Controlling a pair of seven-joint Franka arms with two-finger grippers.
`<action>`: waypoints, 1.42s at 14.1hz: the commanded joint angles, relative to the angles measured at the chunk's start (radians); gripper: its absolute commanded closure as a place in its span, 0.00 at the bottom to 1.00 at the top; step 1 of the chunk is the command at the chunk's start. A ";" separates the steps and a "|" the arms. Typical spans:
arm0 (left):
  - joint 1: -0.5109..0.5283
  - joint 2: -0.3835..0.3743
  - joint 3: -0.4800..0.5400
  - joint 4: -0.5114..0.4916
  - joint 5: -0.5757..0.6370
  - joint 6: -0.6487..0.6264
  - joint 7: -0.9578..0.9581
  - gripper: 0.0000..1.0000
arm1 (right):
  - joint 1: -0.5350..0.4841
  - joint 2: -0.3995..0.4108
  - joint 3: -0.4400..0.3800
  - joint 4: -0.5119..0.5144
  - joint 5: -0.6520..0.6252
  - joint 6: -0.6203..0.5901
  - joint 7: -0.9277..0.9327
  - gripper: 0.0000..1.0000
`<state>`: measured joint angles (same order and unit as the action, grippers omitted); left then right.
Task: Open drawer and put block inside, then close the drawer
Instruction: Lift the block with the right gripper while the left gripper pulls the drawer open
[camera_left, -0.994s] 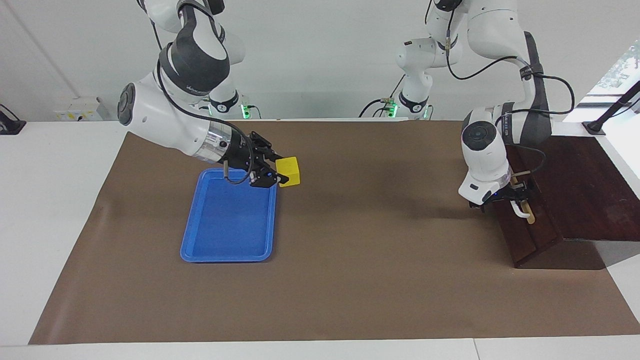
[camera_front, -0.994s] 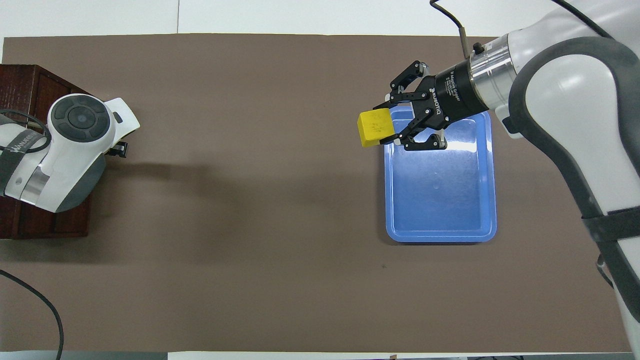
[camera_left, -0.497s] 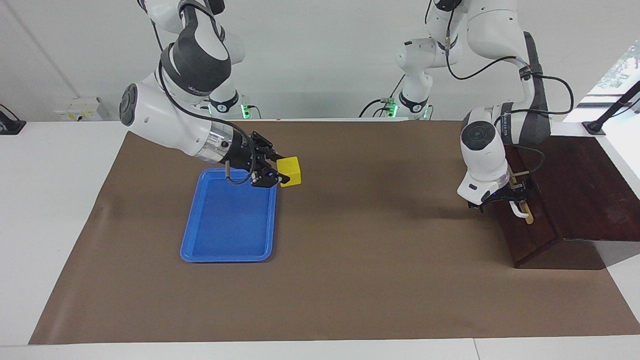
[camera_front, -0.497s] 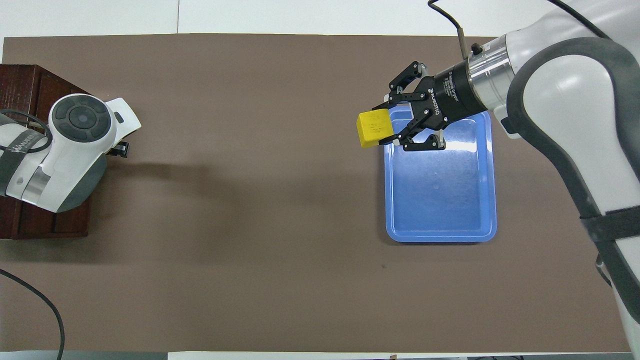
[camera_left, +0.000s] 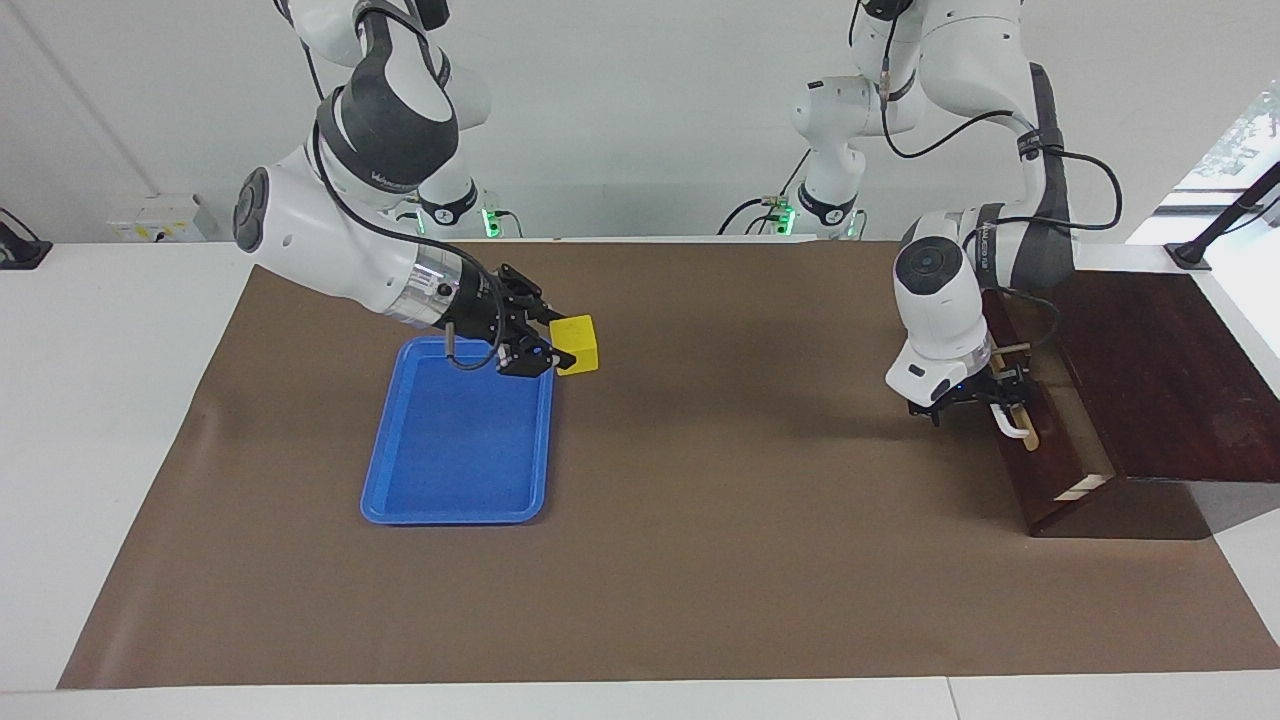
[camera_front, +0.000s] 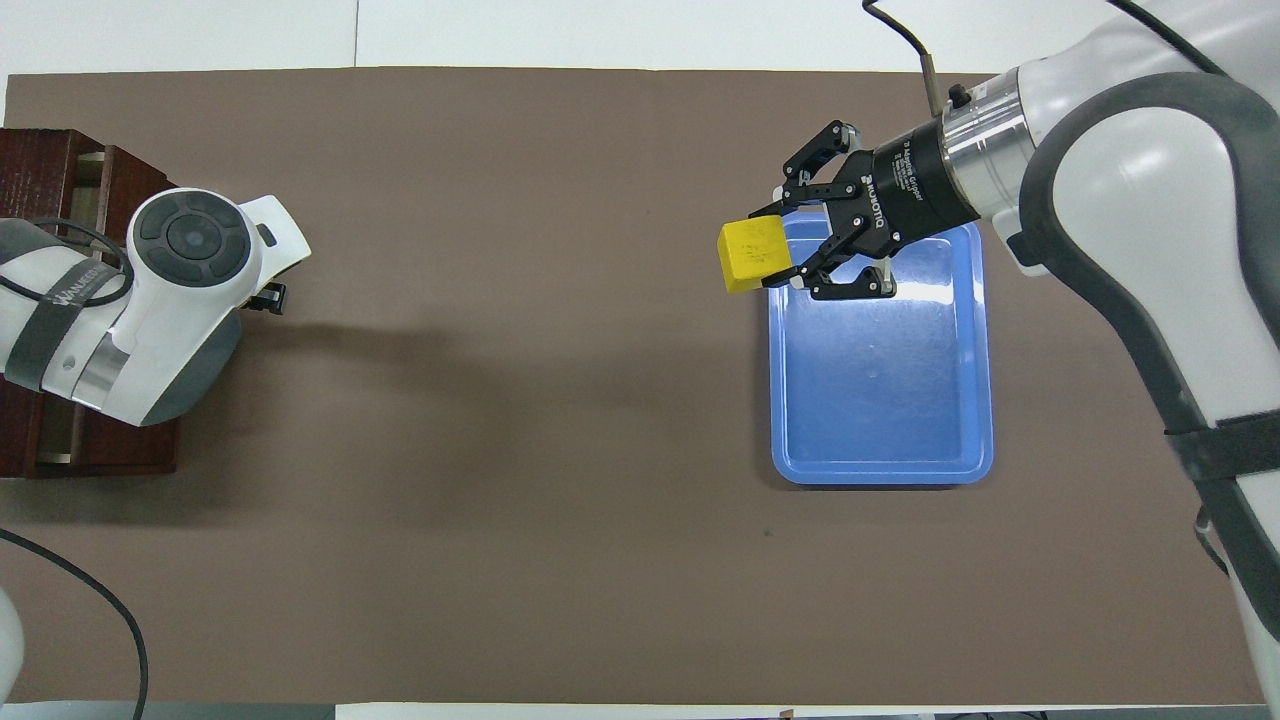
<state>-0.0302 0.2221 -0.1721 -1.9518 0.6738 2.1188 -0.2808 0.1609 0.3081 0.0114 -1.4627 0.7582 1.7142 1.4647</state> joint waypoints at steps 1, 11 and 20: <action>-0.063 0.022 -0.001 0.001 -0.085 -0.006 -0.015 0.00 | -0.015 0.003 0.001 0.015 -0.014 -0.007 0.022 1.00; -0.129 0.019 -0.003 0.016 -0.154 -0.022 -0.012 0.00 | -0.015 0.003 0.001 0.015 -0.014 -0.007 0.022 1.00; -0.139 0.019 -0.003 0.059 -0.192 -0.054 -0.006 0.00 | -0.017 0.003 0.001 0.015 -0.005 -0.007 0.022 1.00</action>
<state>-0.1311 0.2229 -0.1733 -1.9207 0.5236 2.0911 -0.2813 0.1525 0.3081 0.0050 -1.4627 0.7582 1.7142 1.4647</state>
